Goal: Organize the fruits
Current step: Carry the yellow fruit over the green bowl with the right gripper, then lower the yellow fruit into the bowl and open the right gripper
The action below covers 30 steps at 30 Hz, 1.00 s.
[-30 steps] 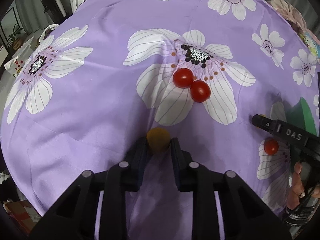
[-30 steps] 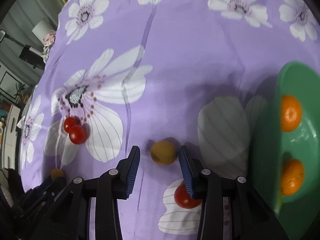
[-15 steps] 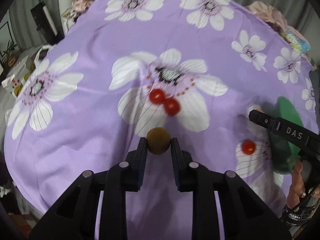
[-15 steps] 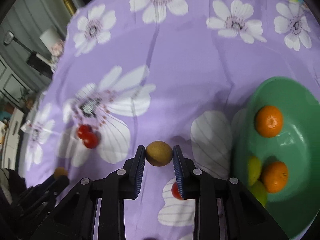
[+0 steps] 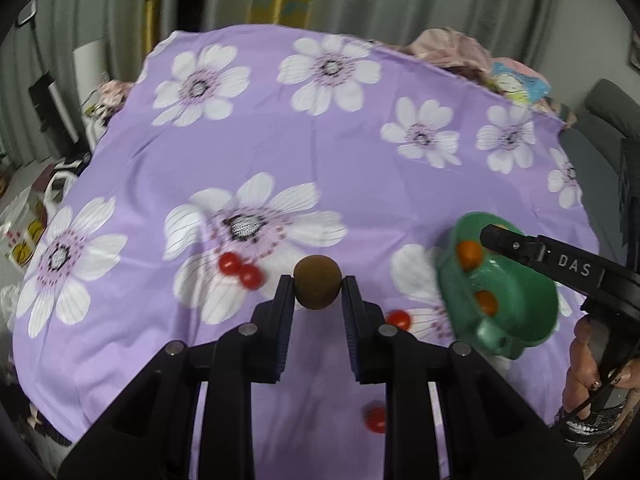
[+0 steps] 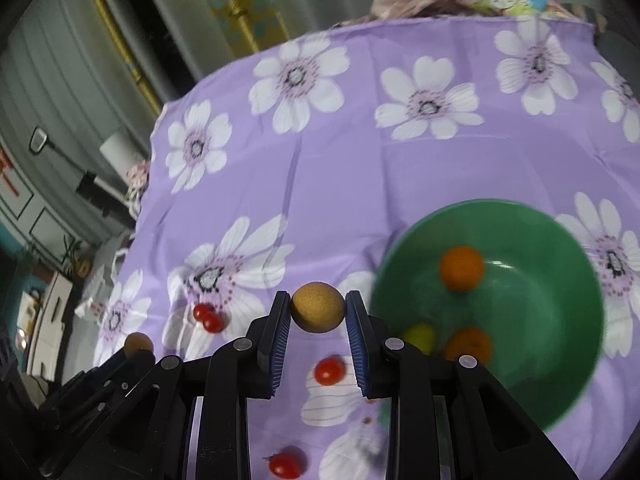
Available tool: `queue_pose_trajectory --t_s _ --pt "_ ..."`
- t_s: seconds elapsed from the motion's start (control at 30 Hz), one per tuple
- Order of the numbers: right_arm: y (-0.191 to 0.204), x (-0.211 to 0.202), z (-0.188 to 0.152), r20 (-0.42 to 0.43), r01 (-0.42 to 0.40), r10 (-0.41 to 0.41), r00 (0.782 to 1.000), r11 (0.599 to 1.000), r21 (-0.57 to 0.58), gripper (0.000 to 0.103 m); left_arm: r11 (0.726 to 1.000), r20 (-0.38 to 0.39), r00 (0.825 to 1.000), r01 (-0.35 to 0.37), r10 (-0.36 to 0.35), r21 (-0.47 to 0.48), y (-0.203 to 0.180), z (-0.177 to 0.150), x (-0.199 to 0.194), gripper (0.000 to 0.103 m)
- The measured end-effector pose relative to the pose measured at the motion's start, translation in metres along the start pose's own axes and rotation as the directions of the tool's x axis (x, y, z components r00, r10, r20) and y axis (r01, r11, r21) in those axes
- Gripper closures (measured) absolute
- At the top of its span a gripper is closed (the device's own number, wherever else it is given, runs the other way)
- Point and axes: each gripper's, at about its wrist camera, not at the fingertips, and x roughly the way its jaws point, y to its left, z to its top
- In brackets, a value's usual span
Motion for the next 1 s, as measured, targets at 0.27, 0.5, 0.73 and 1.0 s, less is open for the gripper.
queue_pose_trajectory --t_s 0.27,0.5,0.73,1.0 --pt "-0.035 -0.025 0.004 0.052 0.026 -0.031 0.998 0.996 0.084 0.074 0.99 0.016 0.992 0.121 -0.122 0.077 -0.045 0.008 -0.001 0.08" --pt "-0.066 -0.031 0.003 0.04 0.046 -0.054 0.998 0.985 0.166 0.074 0.965 0.007 0.977 0.211 -0.215 0.157 -0.086 0.015 0.006 0.08" --pt "-0.092 -0.029 0.0 0.011 0.095 -0.1 0.995 0.968 0.232 0.074 0.929 -0.07 0.947 0.32 -0.312 0.186 -0.121 0.016 0.034 0.08" --pt "-0.122 -0.022 -0.004 -0.047 0.164 -0.157 0.986 0.939 0.302 0.074 0.905 -0.179 0.919 0.383 -0.352 0.186 -0.149 0.009 0.071 0.08"
